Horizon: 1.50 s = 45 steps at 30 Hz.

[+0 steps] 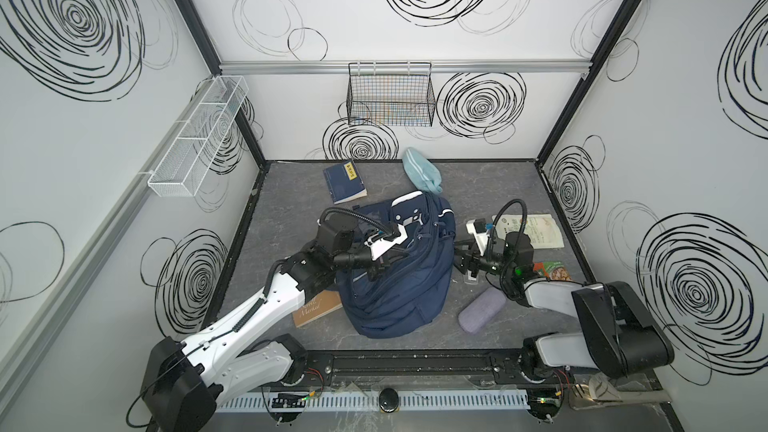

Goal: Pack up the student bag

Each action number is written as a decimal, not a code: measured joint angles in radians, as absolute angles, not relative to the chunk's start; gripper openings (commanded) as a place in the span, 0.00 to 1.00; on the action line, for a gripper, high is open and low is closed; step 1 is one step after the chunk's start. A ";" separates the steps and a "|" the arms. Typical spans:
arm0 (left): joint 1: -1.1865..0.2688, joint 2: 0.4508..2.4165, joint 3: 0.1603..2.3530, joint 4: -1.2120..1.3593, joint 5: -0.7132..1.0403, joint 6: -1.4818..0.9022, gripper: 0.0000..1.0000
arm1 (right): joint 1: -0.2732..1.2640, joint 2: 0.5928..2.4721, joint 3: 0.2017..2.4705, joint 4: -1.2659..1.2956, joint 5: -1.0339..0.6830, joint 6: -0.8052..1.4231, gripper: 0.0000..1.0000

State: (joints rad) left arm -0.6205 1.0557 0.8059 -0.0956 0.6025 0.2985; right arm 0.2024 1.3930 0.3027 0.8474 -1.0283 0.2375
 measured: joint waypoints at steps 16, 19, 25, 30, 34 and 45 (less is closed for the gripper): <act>-0.620 1.056 0.793 -0.078 0.610 0.292 0.00 | 0.177 1.475 0.290 1.047 -1.149 0.356 0.30; -0.621 1.056 0.791 -0.076 0.610 0.291 0.00 | 0.169 1.483 0.284 1.061 -1.154 0.378 0.27; -0.621 1.056 0.791 -0.076 0.610 0.290 0.00 | 0.155 1.469 0.270 1.052 -1.148 0.393 0.14; -0.621 1.056 0.789 -0.073 0.600 0.285 0.00 | 0.152 1.422 0.280 0.946 -1.119 0.360 0.06; -0.622 1.056 0.783 -0.062 0.588 0.282 0.00 | 0.152 1.392 0.306 0.851 -1.103 0.346 0.00; -0.633 1.081 0.778 -0.027 0.531 0.234 0.00 | 0.158 1.261 0.333 0.567 -0.976 0.329 0.00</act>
State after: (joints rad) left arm -0.6331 1.0813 0.7776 -0.0265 0.5308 0.2337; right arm 0.1581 1.2613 0.3332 0.5674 -0.9764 0.3286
